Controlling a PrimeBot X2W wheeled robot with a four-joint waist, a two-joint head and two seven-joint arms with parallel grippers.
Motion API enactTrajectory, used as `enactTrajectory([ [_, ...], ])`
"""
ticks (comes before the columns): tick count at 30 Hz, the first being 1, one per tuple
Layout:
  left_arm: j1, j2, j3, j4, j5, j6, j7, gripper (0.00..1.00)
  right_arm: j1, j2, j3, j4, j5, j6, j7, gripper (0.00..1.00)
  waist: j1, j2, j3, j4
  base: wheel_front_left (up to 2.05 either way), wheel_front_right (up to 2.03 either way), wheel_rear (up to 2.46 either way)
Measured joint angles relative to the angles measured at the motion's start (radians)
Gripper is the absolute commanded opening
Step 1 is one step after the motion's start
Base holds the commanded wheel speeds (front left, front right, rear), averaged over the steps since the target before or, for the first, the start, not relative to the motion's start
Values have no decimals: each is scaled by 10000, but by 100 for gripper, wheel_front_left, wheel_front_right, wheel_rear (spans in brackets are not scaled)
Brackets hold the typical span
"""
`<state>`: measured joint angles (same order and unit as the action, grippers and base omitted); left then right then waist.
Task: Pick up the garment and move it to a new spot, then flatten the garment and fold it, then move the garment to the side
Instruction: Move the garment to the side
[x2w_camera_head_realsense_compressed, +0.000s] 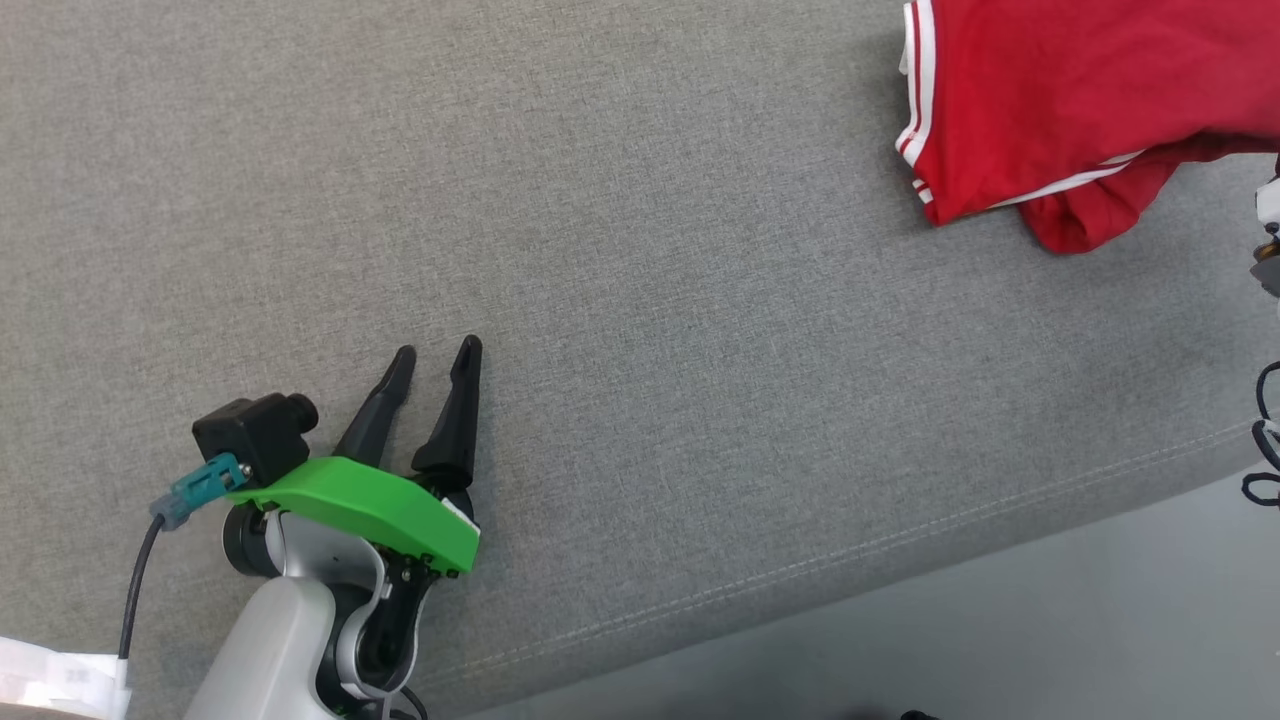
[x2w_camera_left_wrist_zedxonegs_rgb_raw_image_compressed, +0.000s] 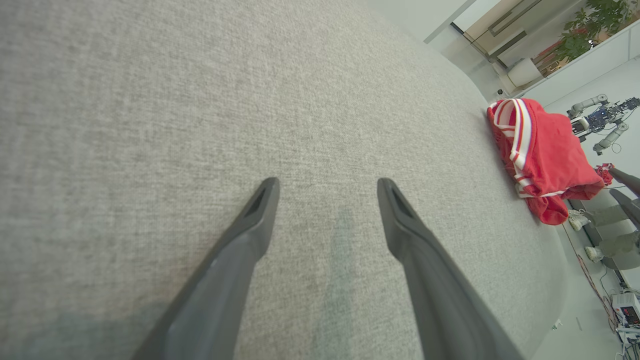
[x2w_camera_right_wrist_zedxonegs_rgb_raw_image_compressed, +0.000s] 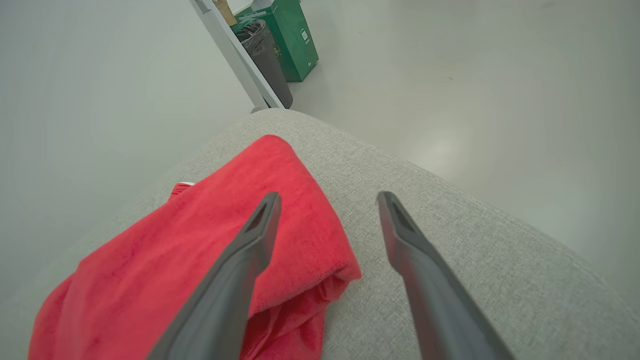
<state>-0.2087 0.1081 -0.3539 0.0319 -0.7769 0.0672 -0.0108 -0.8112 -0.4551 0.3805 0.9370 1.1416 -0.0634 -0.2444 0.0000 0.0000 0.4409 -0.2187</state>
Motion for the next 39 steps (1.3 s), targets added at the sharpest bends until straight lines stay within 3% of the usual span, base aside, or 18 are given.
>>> enactTrajectory([
  [10, 95, -96, 29, 268, -125, -15, -222, 100, -60, -380, 336, -1001, -1655, 40, -104, 100, 0, 0, -385, 220, 0, 0, 0],
  [32, 86, -215, -282, -347, 71, -12, -307, 100, 566, -153, -846, 364, -1045, -194, -104, 100, 0, 0, 0, 1697, 0, 0, 0],
  [39, 89, -215, -176, -399, 71, -12, -568, 100, 668, -79, -961, 236, -1256, -211, -104, 100, 0, 0, -145, 1792, 0, 0, 0],
])
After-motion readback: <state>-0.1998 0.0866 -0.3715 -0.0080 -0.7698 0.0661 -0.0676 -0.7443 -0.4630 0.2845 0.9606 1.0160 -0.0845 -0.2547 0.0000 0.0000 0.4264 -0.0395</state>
